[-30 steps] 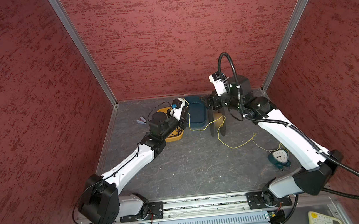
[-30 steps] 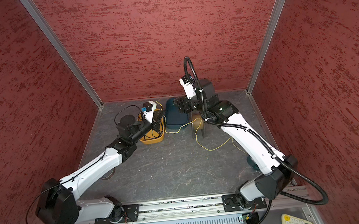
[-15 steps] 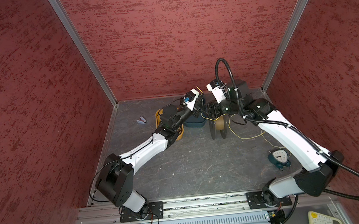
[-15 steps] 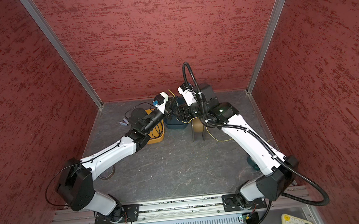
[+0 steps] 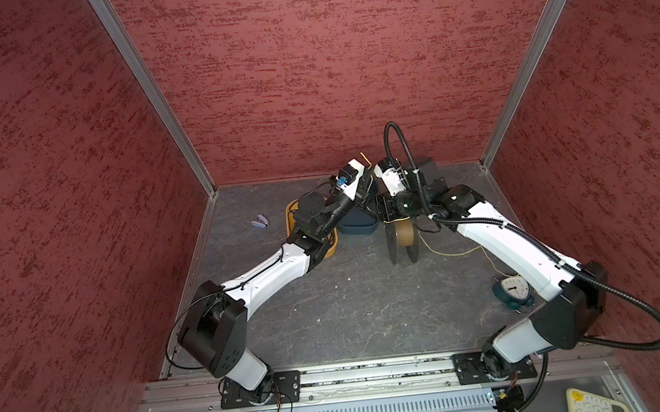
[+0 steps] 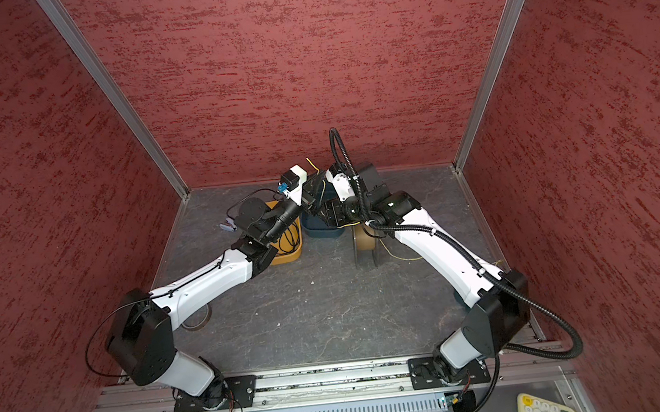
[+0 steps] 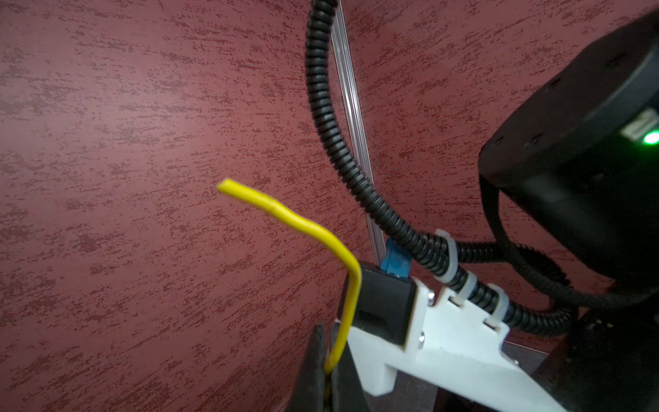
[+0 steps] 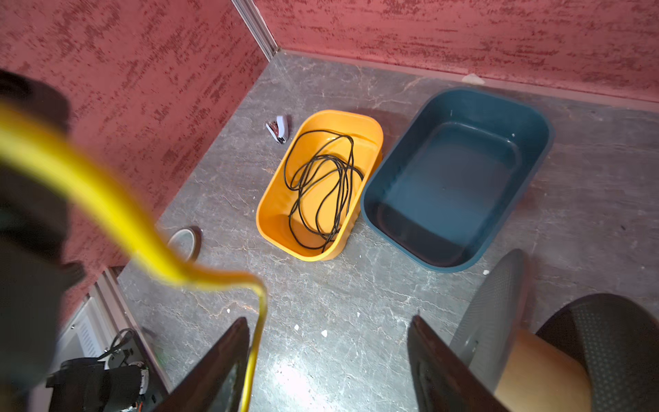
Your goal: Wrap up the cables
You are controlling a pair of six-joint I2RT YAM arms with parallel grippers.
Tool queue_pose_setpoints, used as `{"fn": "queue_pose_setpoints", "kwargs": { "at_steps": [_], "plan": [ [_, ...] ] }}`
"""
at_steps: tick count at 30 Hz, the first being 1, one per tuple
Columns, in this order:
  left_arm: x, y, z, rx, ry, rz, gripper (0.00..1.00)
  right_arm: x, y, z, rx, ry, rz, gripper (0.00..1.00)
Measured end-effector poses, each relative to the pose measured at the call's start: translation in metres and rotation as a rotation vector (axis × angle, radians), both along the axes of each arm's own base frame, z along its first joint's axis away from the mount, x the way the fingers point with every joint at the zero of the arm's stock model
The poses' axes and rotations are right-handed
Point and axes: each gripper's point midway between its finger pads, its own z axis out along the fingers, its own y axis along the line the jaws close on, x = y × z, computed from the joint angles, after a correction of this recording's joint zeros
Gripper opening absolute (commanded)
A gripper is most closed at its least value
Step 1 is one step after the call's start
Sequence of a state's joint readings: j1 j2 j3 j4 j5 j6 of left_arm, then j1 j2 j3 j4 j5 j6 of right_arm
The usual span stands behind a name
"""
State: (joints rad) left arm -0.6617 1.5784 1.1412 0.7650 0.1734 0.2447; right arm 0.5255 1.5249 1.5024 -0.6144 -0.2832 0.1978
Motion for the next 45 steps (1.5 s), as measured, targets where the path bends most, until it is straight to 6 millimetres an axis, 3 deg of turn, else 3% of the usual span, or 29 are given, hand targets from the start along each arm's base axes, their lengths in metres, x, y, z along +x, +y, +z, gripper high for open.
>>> {"fn": "queue_pose_setpoints", "kwargs": {
  "at_steps": [4,7,11,16,20,24,25,26,34,39,45],
  "plan": [
    [0.000,0.001,0.001,-0.002,-0.001,0.001,0.05,0.004,-0.002,-0.003,-0.012,-0.002,-0.012,0.43],
    [-0.004,0.003,0.005,-0.006,-0.007,0.001,0.05,0.008,-0.003,-0.006,-0.013,-0.011,-0.029,0.19],
    [-0.013,0.010,0.007,-0.006,-0.007,0.000,0.05,0.014,-0.003,-0.016,-0.010,-0.034,-0.041,0.01],
    [-0.021,0.017,-0.008,0.025,0.035,0.003,0.08,0.020,0.000,-0.027,0.011,-0.057,-0.052,0.00],
    [-0.027,0.024,-0.020,0.025,0.076,0.007,0.19,0.027,-0.006,-0.035,0.005,-0.077,-0.099,0.00],
    [-0.038,0.035,-0.016,-0.028,0.098,0.000,0.84,0.040,-0.024,-0.041,-0.020,-0.091,-0.186,0.00],
    [-0.040,0.037,-0.016,-0.039,0.107,0.000,0.95,0.043,-0.028,-0.039,-0.022,-0.099,-0.204,0.00],
    [-0.041,0.039,-0.017,-0.047,0.117,0.004,1.00,0.047,-0.033,-0.037,-0.021,-0.109,-0.221,0.00],
    [-0.048,0.040,-0.065,-0.023,0.310,0.018,0.98,0.066,-0.074,-0.016,-0.043,-0.190,-0.370,0.00],
    [-0.084,0.011,-0.097,0.068,0.434,-0.056,0.97,0.072,-0.089,-0.013,-0.050,-0.206,-0.419,0.00],
    [-0.136,-0.024,-0.133,0.185,0.570,-0.148,0.95,0.069,-0.101,-0.025,-0.064,-0.187,-0.450,0.00]
  ]
}}
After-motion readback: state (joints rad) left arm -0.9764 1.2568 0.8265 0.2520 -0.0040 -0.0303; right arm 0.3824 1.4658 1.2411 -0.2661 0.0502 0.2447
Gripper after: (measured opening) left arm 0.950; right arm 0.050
